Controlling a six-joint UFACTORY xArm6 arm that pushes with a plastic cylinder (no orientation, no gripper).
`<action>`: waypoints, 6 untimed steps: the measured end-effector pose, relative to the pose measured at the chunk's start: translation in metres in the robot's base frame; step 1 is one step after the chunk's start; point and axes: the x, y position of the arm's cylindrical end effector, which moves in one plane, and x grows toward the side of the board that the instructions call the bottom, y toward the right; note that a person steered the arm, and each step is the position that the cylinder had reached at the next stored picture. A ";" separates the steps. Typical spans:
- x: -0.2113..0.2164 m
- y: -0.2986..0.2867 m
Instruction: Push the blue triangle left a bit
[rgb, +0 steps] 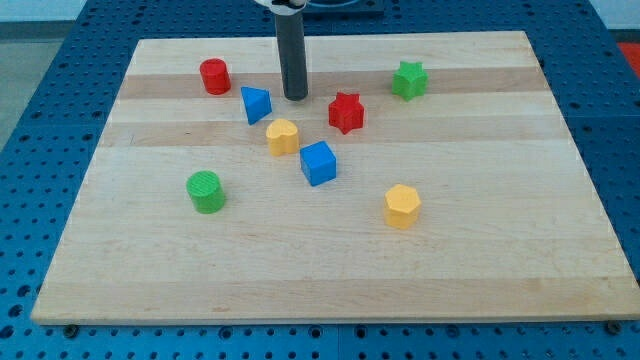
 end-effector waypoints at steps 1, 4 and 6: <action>0.000 0.000; 0.025 -0.040; 0.058 -0.066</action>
